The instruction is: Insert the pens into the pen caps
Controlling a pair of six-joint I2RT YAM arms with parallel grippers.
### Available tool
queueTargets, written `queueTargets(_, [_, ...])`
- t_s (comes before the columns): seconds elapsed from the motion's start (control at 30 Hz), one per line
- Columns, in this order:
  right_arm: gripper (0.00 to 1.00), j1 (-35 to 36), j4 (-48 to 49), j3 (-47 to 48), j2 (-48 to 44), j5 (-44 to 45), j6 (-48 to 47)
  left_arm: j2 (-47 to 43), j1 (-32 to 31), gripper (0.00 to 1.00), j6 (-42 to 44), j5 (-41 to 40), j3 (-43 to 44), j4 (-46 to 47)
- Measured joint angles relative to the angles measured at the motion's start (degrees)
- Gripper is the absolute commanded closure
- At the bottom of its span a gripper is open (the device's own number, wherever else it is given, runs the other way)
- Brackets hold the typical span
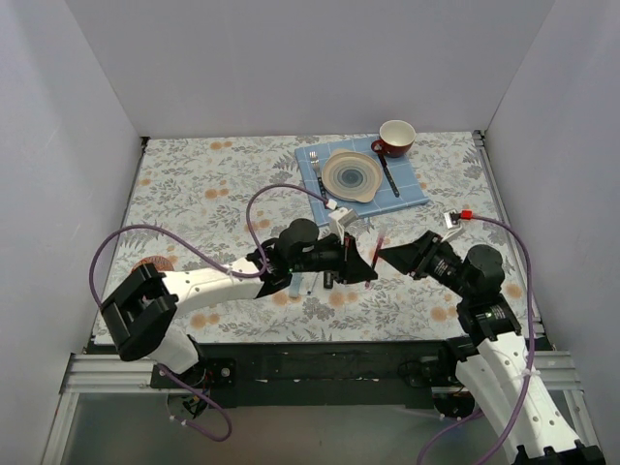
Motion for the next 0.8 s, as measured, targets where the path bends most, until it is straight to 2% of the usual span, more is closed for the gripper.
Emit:
queueTargets(0.13, [0.30, 0.1, -0.2, 4.5, 3.2, -0.7, 0.7, -5.0, 0.8, 1.00, 0.9, -1.7, -1.8, 1.2])
queueTargets(0.3, [0.25, 0.1, 3.8, 8.9, 6.6, -2.5, 0.5, -11.4, 0.8, 1.00, 1.2, -2.6, -6.1, 2.2])
queueTargets(0.57, [0.25, 0.1, 11.2, 13.7, 14.2, -8.9, -1.3, -13.2, 0.8, 1.00, 1.5, -2.6, -7.9, 1.4])
queueTargets(0.67, [0.27, 0.1, 12.1, 15.0, 15.5, -10.2, -2.1, -13.6, 0.8, 1.00, 1.5, -2.6, -8.1, 1.5])
queueTargets(0.8, [0.35, 0.4, 13.7, 15.3, 16.3, -11.3, -2.6, -13.8, 0.8, 1.00, 1.4, -2.5, -8.7, 1.7])
